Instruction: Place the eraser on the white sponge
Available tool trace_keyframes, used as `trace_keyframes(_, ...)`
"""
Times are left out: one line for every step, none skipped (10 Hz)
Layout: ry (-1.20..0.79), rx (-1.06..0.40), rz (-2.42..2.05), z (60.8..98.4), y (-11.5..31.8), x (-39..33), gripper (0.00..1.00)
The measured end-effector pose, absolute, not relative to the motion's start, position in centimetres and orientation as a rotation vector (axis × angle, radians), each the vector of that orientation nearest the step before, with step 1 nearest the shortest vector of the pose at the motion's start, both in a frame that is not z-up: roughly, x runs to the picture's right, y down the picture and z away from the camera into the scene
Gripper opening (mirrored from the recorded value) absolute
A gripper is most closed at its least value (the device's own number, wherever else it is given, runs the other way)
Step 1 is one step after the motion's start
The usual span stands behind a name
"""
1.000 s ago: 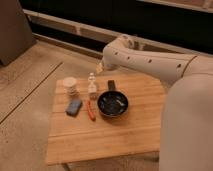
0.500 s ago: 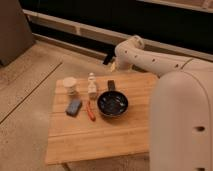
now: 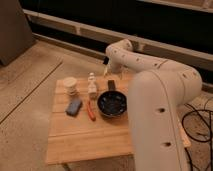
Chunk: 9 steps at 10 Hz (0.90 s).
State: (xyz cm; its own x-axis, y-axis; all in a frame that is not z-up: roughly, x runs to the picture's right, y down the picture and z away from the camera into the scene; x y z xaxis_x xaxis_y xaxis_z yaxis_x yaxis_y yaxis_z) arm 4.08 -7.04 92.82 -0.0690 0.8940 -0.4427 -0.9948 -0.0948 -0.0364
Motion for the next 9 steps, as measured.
trace_keyframes(0.34,-0.413,1.592,93.6,-7.0,4.0,0.65)
trace_keyframes(0.352,-0.417,1.57,94.1,-6.9,4.1,0.65)
trace_keyframes(0.36,-0.421,1.539,94.8,-7.2,4.2,0.65)
trace_keyframes(0.354,-0.416,1.521,95.4,-7.6,4.3,0.65)
trace_keyframes(0.333,-0.409,1.508,95.8,-8.2,4.3,0.65)
trace_keyframes(0.288,-0.395,1.494,96.4,-9.2,4.0,0.65)
trace_keyframes(0.26,-0.388,1.486,96.7,-9.5,3.7,0.65)
trace_keyframes(0.246,-0.384,1.484,97.0,-9.6,3.8,0.65)
trace_keyframes(0.249,-0.384,1.485,97.1,-9.5,3.9,0.65)
